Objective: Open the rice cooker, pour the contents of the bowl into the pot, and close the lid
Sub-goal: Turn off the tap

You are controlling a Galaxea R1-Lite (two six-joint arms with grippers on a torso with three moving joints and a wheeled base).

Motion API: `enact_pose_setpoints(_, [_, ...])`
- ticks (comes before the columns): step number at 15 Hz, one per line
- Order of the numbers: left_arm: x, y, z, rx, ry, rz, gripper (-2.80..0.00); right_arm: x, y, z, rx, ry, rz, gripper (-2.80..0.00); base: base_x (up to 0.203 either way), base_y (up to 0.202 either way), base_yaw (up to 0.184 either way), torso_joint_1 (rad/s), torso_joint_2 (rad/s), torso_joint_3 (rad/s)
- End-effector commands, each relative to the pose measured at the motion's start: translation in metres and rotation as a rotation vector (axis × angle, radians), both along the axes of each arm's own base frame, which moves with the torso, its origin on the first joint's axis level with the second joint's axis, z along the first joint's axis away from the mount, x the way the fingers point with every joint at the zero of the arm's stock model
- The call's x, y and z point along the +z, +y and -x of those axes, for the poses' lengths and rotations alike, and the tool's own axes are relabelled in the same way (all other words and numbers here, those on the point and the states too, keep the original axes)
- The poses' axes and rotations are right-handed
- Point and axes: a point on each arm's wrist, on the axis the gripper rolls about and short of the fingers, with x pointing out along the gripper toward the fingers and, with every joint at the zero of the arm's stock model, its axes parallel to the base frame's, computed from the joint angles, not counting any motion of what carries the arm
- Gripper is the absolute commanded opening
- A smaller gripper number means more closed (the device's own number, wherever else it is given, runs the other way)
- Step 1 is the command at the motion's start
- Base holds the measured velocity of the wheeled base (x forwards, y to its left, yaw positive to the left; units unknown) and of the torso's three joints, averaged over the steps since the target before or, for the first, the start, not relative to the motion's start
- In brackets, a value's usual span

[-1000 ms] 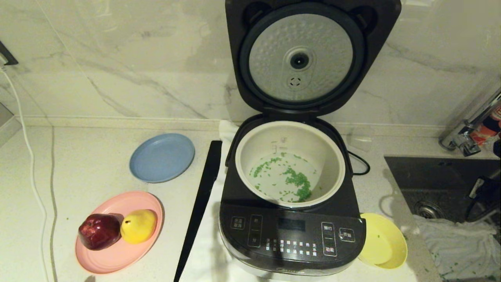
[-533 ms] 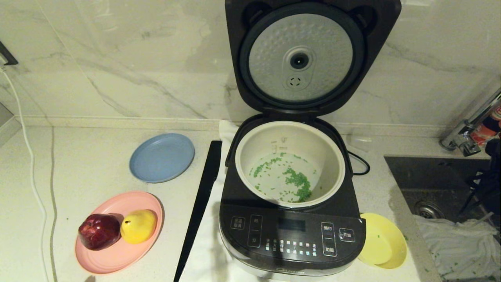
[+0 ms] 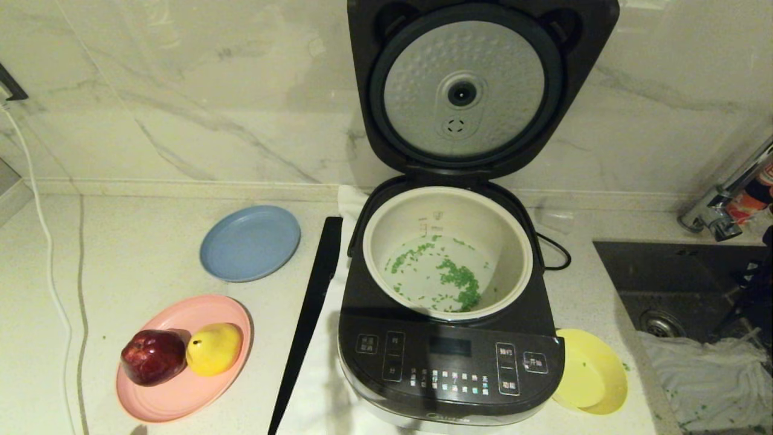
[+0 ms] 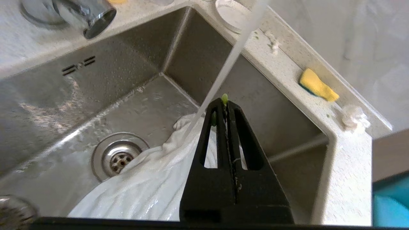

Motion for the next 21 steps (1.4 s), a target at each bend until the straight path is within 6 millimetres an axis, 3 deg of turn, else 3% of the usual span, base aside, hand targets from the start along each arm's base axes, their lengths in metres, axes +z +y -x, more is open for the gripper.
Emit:
enact_pose_setpoints(1, [-0.001,0.0,0.0,0.0,0.003,0.0,-2.8,-0.032,-0.007,-0.017,-0.001,0.038,0.019,-2.8,0.0,0.0,0.0,0.0,0.0,0.0])
enact_pose_setpoints(5, [-0.001,0.0,0.0,0.0,0.002,0.0,-2.8,-0.06,-0.015,-0.041,0.008,0.011,0.123,-2.8,0.0,0.0,0.0,0.0,0.0,0.0])
enact_pose_setpoints(12, [-0.001,0.0,0.0,0.0,0.003,0.0,-2.8,-0.054,-0.021,-0.084,0.011,-0.032,0.214,-2.8,0.0,0.0,0.0,0.0,0.0,0.0])
enact_pose_setpoints(21, [-0.001,0.0,0.0,0.0,0.002,0.0,-2.8,-0.03,-0.027,-0.102,-0.002,-0.055,0.299,-2.8,0.0,0.0,0.0,0.0,0.0,0.0])
